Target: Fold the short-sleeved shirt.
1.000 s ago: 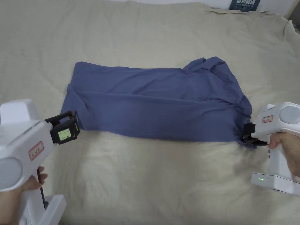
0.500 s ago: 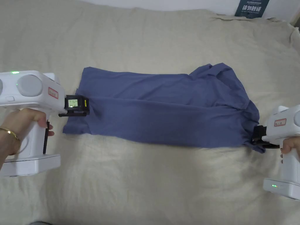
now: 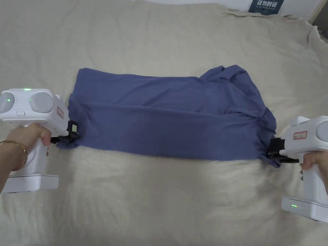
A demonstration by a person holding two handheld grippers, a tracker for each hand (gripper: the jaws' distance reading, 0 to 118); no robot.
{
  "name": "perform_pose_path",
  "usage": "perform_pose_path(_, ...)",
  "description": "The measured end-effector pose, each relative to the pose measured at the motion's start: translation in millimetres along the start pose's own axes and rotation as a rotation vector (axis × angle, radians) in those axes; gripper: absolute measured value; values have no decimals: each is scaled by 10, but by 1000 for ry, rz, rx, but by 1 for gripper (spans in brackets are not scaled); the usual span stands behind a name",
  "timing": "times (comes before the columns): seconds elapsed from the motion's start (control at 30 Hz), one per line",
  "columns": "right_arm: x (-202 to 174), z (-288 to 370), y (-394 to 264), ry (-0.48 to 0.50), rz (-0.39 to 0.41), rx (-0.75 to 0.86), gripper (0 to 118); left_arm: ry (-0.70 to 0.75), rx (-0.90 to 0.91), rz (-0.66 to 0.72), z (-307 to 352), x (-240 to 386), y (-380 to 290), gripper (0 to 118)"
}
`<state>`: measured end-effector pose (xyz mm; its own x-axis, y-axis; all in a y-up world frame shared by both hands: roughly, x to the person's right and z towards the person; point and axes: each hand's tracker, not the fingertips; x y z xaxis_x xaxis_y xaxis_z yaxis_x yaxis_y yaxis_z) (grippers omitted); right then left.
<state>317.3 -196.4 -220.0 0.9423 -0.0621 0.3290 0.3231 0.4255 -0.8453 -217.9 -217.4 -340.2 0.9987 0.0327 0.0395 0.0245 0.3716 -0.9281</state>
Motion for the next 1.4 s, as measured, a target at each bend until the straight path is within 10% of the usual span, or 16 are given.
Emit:
perform_pose_path(0.83,263,1530,-621,173,-23,223,4,-154,249,65,1438,-726,-789,0)
perform_pose_path(1.23,390,733,-1712,122,-88,13,5,-57,88,107,733,-776,-1751,0)
perform_pose_path(1.33,414,738,-1700,131,-115,27,5,-32,113,137,739,-733,-1764,12)
perform_pose_path(1.4,412,834,-1647,111,-89,54,25,57,137,104,830,-733,-1738,56)
